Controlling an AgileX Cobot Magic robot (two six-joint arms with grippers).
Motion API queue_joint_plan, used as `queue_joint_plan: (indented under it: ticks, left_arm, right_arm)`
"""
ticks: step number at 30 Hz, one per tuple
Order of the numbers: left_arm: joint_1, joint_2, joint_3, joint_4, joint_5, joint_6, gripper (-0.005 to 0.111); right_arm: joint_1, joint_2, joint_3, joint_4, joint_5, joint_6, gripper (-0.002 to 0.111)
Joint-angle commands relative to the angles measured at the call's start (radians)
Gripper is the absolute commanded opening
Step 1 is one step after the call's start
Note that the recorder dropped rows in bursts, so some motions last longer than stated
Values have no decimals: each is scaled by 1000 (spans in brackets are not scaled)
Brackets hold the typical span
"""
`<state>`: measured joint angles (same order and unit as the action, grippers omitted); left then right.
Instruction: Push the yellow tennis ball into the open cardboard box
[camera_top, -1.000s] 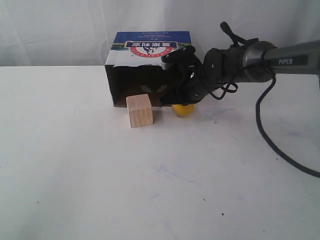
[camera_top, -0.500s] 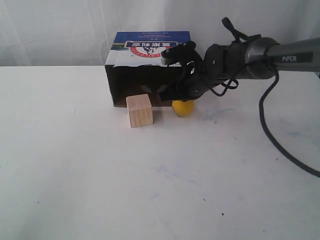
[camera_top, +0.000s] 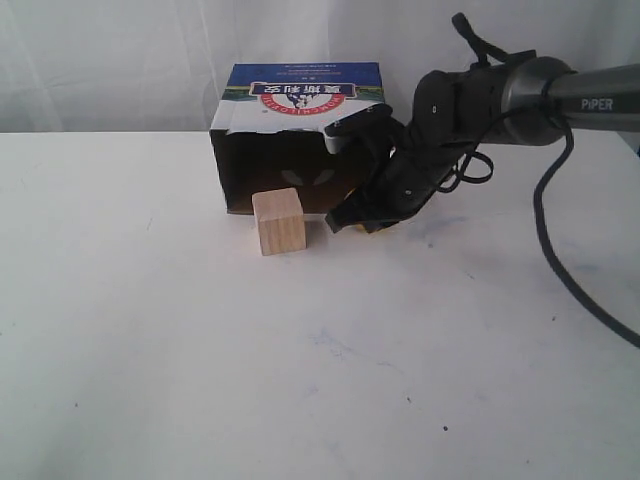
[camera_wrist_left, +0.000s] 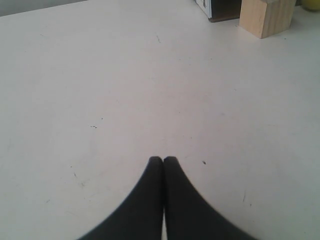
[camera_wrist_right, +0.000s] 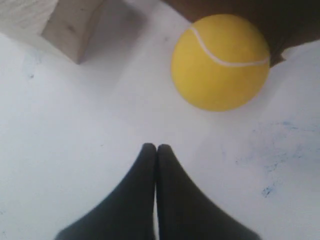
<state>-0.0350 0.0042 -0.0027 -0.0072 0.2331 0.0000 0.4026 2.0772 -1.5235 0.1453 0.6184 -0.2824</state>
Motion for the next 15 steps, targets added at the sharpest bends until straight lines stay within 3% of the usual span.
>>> queue_joint_plan:
  ticks: [1,6,15]
  left_arm:
    - [-8,-4,3,-7,-1,0,0]
    - [-8,-4,3,-7,-1,0,0]
    - [-8,-4,3,-7,-1,0,0]
  right_arm:
    - [-4,35,2,-49,-69,34,0]
    - [-4,82,-2,-48,-241,37,0]
    - [-4,119,-4,-48,-771,22,0]
